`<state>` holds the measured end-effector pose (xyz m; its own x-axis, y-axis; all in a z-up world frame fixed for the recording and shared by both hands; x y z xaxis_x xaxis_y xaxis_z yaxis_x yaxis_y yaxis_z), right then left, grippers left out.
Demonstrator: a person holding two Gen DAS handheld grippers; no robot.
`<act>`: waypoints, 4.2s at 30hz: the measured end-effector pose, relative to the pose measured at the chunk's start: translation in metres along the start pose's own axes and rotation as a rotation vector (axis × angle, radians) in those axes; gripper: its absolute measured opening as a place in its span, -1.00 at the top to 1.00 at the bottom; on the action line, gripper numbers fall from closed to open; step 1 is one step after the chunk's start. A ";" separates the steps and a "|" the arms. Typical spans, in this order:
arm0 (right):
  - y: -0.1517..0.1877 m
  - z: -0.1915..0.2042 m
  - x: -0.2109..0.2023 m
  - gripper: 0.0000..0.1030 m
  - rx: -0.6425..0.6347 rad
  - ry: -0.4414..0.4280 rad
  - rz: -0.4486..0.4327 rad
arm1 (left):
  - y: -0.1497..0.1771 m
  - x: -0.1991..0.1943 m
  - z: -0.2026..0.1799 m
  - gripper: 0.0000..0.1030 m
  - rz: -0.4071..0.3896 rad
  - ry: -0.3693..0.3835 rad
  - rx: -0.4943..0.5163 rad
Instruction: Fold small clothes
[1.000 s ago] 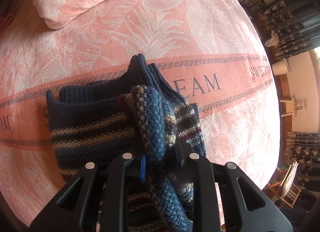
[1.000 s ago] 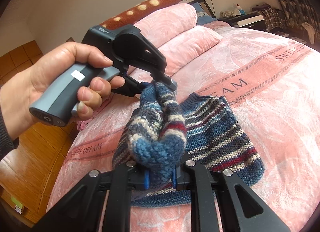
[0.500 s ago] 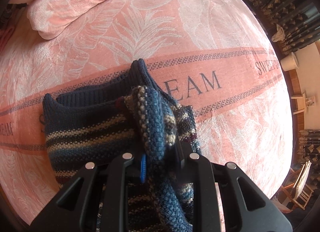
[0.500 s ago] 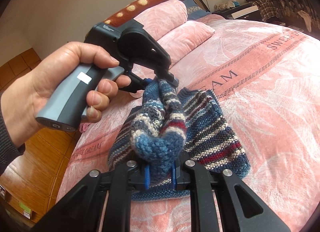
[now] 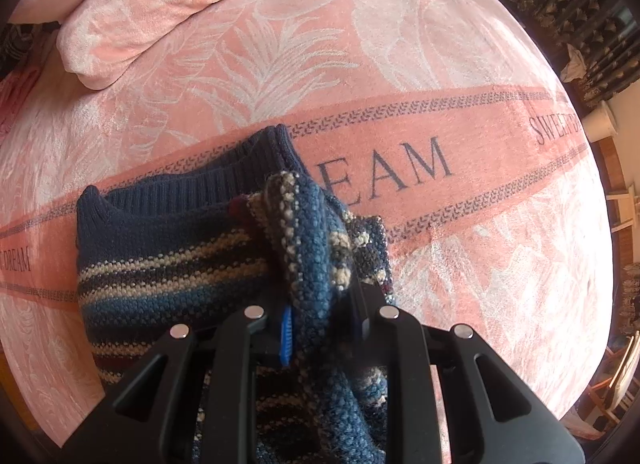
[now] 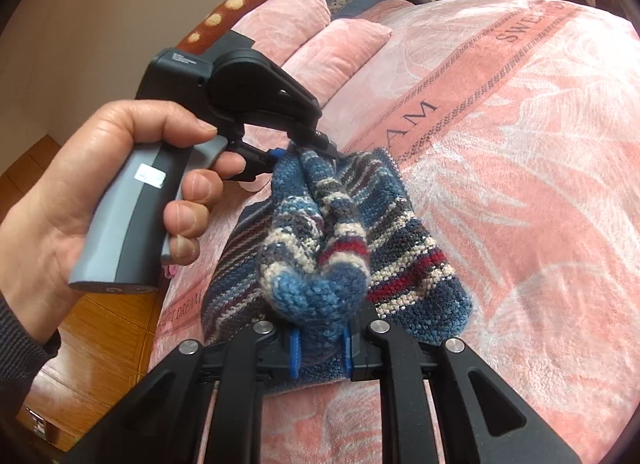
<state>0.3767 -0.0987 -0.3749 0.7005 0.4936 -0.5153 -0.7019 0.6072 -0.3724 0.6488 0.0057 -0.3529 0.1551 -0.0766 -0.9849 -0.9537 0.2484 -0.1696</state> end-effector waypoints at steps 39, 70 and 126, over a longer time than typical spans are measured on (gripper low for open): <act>-0.030 -0.040 0.045 0.07 0.323 -0.248 0.458 | 0.165 -0.050 0.152 -0.57 -0.220 0.730 -0.141; -0.096 -0.015 0.079 0.00 0.065 -0.108 0.475 | 0.148 0.006 0.106 -0.43 -0.128 0.859 -0.163; -0.106 -0.020 0.022 -0.49 -0.082 0.001 0.490 | 0.191 -0.048 0.188 -0.79 -0.279 0.625 -0.149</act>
<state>0.4638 -0.1651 -0.3622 0.2859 0.7082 -0.6455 -0.9564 0.2530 -0.1460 0.5076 0.2385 -0.3445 0.2650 -0.6702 -0.6932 -0.9318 0.0069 -0.3629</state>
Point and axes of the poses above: each gripper's, at about its wrist camera, not at the fingertips, and x roughly the way its jaws point, z to its left, y to its underside, the point moved 4 cm from there along x, roughly the way its jaws point, and after that the axes turned 8 degrees about x, right-handed, at the moved point
